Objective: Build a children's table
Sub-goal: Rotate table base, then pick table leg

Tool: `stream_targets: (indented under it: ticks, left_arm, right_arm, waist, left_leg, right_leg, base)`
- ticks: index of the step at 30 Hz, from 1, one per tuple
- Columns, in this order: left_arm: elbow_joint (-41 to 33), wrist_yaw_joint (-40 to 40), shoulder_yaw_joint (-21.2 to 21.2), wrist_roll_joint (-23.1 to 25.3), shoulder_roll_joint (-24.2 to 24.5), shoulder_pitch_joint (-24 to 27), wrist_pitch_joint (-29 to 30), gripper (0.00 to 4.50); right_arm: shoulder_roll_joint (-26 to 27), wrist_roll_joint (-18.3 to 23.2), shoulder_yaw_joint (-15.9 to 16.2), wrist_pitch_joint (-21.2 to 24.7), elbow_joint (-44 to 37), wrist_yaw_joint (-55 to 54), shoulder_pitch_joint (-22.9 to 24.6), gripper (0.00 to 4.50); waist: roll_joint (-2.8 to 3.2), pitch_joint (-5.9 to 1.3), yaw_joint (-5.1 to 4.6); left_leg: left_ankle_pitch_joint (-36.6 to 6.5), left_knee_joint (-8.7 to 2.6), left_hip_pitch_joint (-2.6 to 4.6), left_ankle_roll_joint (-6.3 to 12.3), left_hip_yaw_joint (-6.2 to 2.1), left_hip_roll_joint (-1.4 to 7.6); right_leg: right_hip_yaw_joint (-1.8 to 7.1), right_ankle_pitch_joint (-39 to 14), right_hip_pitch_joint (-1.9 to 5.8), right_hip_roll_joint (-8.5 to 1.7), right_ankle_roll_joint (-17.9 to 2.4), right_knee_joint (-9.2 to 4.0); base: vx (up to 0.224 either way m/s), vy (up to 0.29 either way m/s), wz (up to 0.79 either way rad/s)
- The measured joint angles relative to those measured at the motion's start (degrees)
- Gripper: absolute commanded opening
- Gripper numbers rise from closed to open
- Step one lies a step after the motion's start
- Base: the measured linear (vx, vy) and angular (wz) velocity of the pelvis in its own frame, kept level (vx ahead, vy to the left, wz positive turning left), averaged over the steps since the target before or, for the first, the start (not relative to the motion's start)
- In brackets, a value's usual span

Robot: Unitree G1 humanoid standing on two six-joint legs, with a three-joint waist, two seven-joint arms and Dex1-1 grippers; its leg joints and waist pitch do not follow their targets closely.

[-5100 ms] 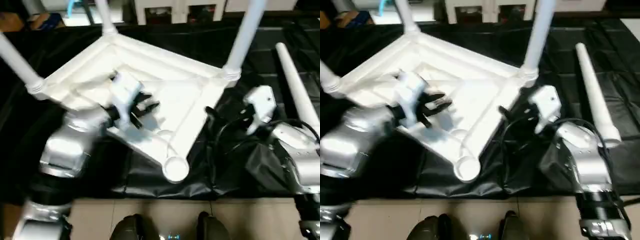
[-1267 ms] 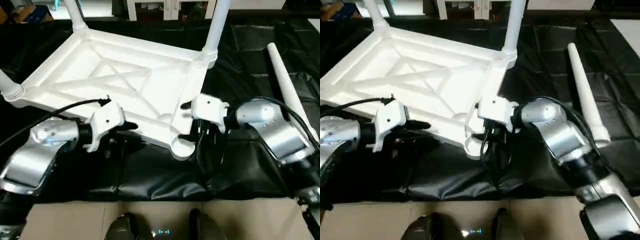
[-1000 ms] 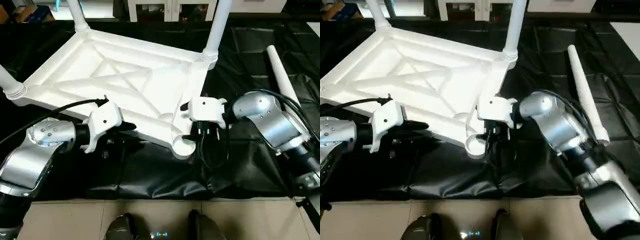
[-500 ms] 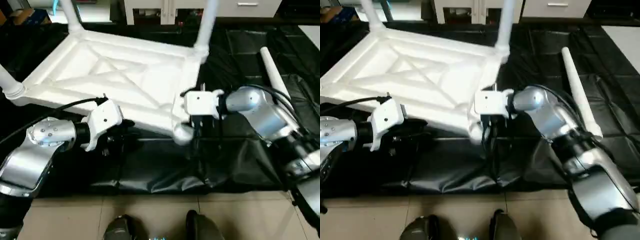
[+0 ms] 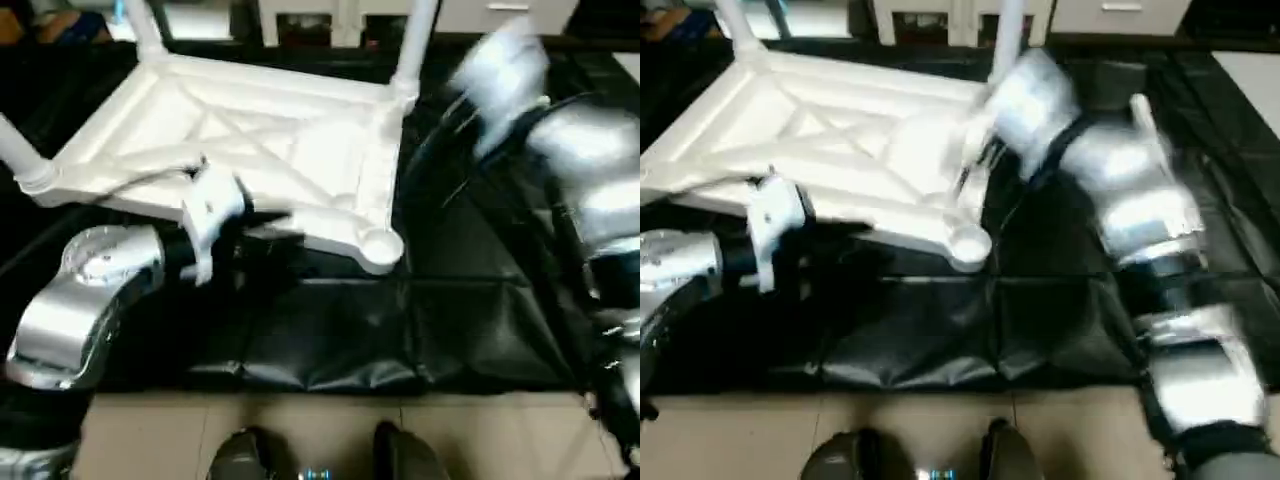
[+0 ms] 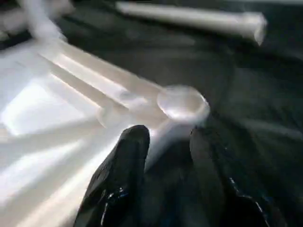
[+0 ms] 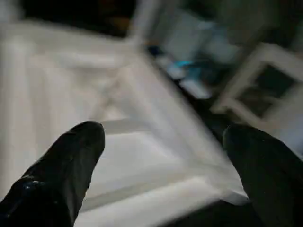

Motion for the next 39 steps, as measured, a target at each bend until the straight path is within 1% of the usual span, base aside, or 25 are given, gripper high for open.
stream_targets:
  ticks: [1,2,3,4,5,6,7,8,9,11,13,16,17,19,22,26,29,31,33,34,35,38,39]
  left_arm:
    - [1.2,3.8,0.8,0.4,-4.1,-1.8,0.0,1.73]
    - [2.1,7.0,0.6,1.5,-7.1,-3.3,0.3,1.73]
    - [2.6,9.3,0.3,2.2,-8.7,-4.1,0.6,1.73]
    - [3.0,10.8,-0.1,3.0,-9.2,-4.3,0.8,1.73]
    - [3.7,11.8,-0.6,3.5,-9.3,-4.1,1.2,1.73]
    - [4.3,12.5,-0.9,3.9,-10.3,-4.2,1.7,1.73]
    - [4.5,13.4,-1.8,3.9,-12.0,-4.8,2.2,1.73]
    - [4.4,13.7,-2.8,3.8,-13.5,-5.1,2.5,1.73]
    - [4.3,13.9,-4.0,3.7,-14.5,-5.4,3.0,1.73]
    - [3.6,13.4,-6.0,2.3,-15.1,-5.8,4.2,1.73]
    - [1.9,12.1,-6.3,0.6,-15.0,-5.8,5.4,1.73]
    - [-0.7,9.8,-7.0,-1.9,-14.4,-5.8,7.5,1.73]
    - [-2.4,7.9,-7.8,-3.8,-13.4,-5.8,9.4,1.73]
    - [-4.4,5.9,-8.1,-6.2,-12.4,-5.8,11.4,1.73]
    - [-5.6,5.1,-8.0,-7.8,-12.0,-5.8,13.2,1.73]
    - [-6.1,4.7,-7.4,-8.9,-10.8,-6.0,14.0,1.73]
    - [-6.9,4.2,-7.1,-9.6,-9.8,-6.0,14.9,1.73]
    - [-8.0,3.8,-7.1,-10.1,-9.1,-6.0,15.7,1.76]
    - [-8.7,3.5,-7.1,-11.1,-8.5,-6.0,16.2,1.76]
    - [-9.0,3.5,-7.1,-11.5,-8.1,-6.0,16.5,1.76]
    - [-9.1,3.4,-7.1,-11.8,-8.0,-6.0,16.6,1.76]
    - [-9.2,3.1,-7.1,-11.9,-7.8,-6.0,16.6,1.76]
    - [-9.2,3.1,-7.1,-11.9,-7.7,-6.0,16.6,1.76]
  right_arm:
    - [-2.0,-0.3,-2.4,1.0,1.2,-2.4,0.4,4.50]
    - [-4.0,-1.4,-3.7,2.1,2.8,-4.2,1.1,4.50]
    - [-5.5,-2.4,-4.9,3.2,4.3,-5.6,2.2,4.50]
    - [-6.7,-3.4,-5.8,4.4,5.6,-6.6,3.5,4.50]
    - [-7.4,-4.3,-7.0,5.5,7.3,-7.5,4.8,4.50]
    - [-8.0,-4.4,-7.1,6.3,8.8,-8.4,5.5,4.50]
    - [-9.5,-4.6,-7.6,7.9,11.7,-9.9,6.6,4.50]
    - [-10.2,-4.8,-8.1,9.0,14.0,-10.9,7.1,4.50]
    - [-10.8,-4.8,-8.4,9.7,15.7,-12.5,7.6,4.50]
    - [-12.0,-5.5,-8.6,11.4,18.3,-14.7,8.1,4.50]
    - [-13.3,-5.4,-9.5,12.9,20.3,-15.2,8.5,4.50]
    - [-13.9,-5.4,-10.5,14.8,21.8,-15.2,8.3,4.50]
    - [-13.9,-5.4,-11.0,16.3,23.5,-15.0,7.9,4.50]
    - [-13.8,-5.3,-11.2,17.8,25.7,-13.9,7.7,4.50]
    - [-13.7,-3.8,-11.1,19.4,27.9,-12.1,6.7,4.50]
    - [-13.7,-2.4,-11.1,22.7,30.7,-9.9,4.3,4.50]
    - [-13.7,-2.3,-11.0,24.7,32.0,-9.3,3.0,4.50]
    - [-13.8,-2.5,-10.9,26.2,33.3,-9.1,2.0,4.20]
    - [-14.1,-2.5,-10.9,27.9,34.9,-9.1,0.9,4.13]
    - [-14.6,-2.2,-11.1,29.0,36.2,-9.1,0.2,3.94]
    - [-14.8,-1.9,-11.5,29.7,36.8,-9.1,-0.1,3.79]
    - [-15.5,-0.8,-12.8,31.0,38.7,-8.8,-0.4,3.69]
    - [-15.7,-0.5,-13.3,31.3,39.0,-8.6,-0.4,3.54]
  waist:
    - [0.22,0.02,0.41]
    - [0.30,0.01,0.76]
    - [0.29,0.01,0.82]
    - [0.45,0.02,0.78]
    - [0.73,0.04,0.48]
    - [1.04,0.03,0.10]
    - [1.48,-0.02,0.05]
    - [1.76,0.01,0.06]
    - [2.07,0.04,0.05]
    - [2.70,0.04,-0.32]
    - [2.96,0.04,-0.78]
    - [3.06,0.03,-1.12]
    - [3.06,0.03,-1.10]
    - [3.22,0.05,-0.95]
    - [3.40,0.04,-0.83]
    - [3.39,0.04,-0.72]
    - [3.36,0.05,-0.67]
    - [3.33,0.04,-0.67]
    - [3.29,0.04,-0.61]
    - [3.27,0.04,-0.47]
    - [3.26,0.04,-0.35]
    - [3.19,0.04,-0.17]
    - [3.18,0.04,-0.17]
  left_leg:
    - [0.0,0.01,-0.08,0.01,0.03,-0.04]
    - [0.0,0.01,-0.16,0.02,0.08,-0.06]
    - [0.0,0.01,-0.17,0.06,0.12,-0.05]
    - [0.0,0.06,-0.17,0.08,0.11,-0.06]
    - [0.0,0.08,-0.27,0.11,0.12,-0.09]
    - [0.0,0.11,-0.39,0.12,0.13,-0.10]
    - [0.1,0.12,-0.54,0.19,0.06,-0.11]
    - [0.1,0.13,-0.59,0.33,0.06,-0.11]
    - [0.2,0.13,-0.64,0.40,0.02,-0.10]
    - [0.2,0.12,-0.66,0.44,-0.04,-0.09]
    - [0.2,0.08,-0.61,0.44,-0.14,-0.07]
    - [0.2,0.08,-0.54,0.44,-0.23,-0.04]
    - [0.2,0.08,-0.53,0.43,-0.23,-0.05]
    - [0.2,0.09,-0.57,0.41,-0.20,-0.06]
    - [0.2,0.13,-0.62,0.37,-0.09,-0.09]
    - [0.2,0.14,-0.62,0.36,-0.10,-0.08]
    - [0.2,0.15,-0.63,0.35,-0.10,-0.08]
    - [0.2,0.16,-0.63,0.36,-0.10,-0.08]
    - [0.2,0.16,-0.63,0.37,-0.10,-0.08]
    - [0.2,0.16,-0.64,0.36,-0.11,-0.07]
    - [0.2,0.16,-0.64,0.35,-0.11,-0.07]
    - [0.1,0.17,-0.64,0.29,-0.10,-0.08]
    - [0.1,0.17,-0.64,0.27,-0.10,-0.08]
  right_leg:
    - [-0.05,0.0,0.07,-0.02,0.0,-0.19]
    - [0.00,0.0,0.12,-0.03,0.0,-0.25]
    - [0.03,0.0,0.22,-0.03,0.0,-0.31]
    - [0.03,0.0,0.23,-0.03,0.0,-0.36]
    - [0.04,0.0,0.18,-0.05,0.0,-0.42]
    - [0.06,0.0,0.03,-0.06,0.0,-0.39]
    - [-0.02,0.0,0.01,-0.09,0.0,-0.39]
    - [-0.05,0.0,-0.04,-0.10,-0.1,-0.39]
    - [-0.10,0.0,-0.07,-0.10,-0.1,-0.36]
    - [-0.14,0.0,-0.16,-0.08,0.0,-0.29]
    - [-0.18,0.0,-0.18,-0.01,0.0,-0.28]
    - [-0.28,0.0,-0.18,0.01,0.0,-0.26]
    - [-0.29,0.0,-0.18,0.00,0.0,-0.26]
    - [-0.29,0.0,-0.18,-0.03,0.0,-0.28]
    - [-0.27,0.0,-0.18,-0.11,0.0,-0.28]
    - [-0.29,0.0,-0.15,-0.12,0.0,-0.28]
    - [-0.30,0.0,-0.14,-0.12,0.0,-0.29]
    - [-0.30,0.0,-0.12,-0.12,0.0,-0.31]
    - [-0.30,0.0,-0.11,-0.12,0.0,-0.32]
    - [-0.31,0.0,-0.11,-0.12,0.0,-0.32]
    - [-0.32,0.0,-0.09,-0.13,0.0,-0.33]
    - [-0.31,0.0,-0.06,-0.14,0.0,-0.36]
    - [-0.31,0.0,-0.05,-0.14,0.0,-0.36]
  base:
    - [0.000,0.000,0.00]
    - [0.000,0.000,0.00]
    - [0.000,0.000,0.00]
    - [0.000,0.000,0.00]
    - [0.000,0.000,0.00]
    - [0.000,0.000,0.00]
    - [0.000,0.000,0.00]
    - [0.000,0.000,0.00]
    - [0.000,0.000,0.00]
    - [0.000,0.000,0.00]
    - [0.000,0.000,0.00]
    - [0.000,0.000,0.00]
    - [0.000,0.000,0.00]
    - [0.000,0.000,0.00]
    - [0.000,0.000,0.00]
    - [0.000,0.000,0.00]
    - [0.000,0.000,0.00]
    - [0.000,0.000,0.00]
    - [0.000,0.000,0.00]
    - [0.000,0.000,0.00]
    - [0.000,0.000,0.00]
    - [0.000,0.000,0.00]
    - [0.000,0.000,0.00]
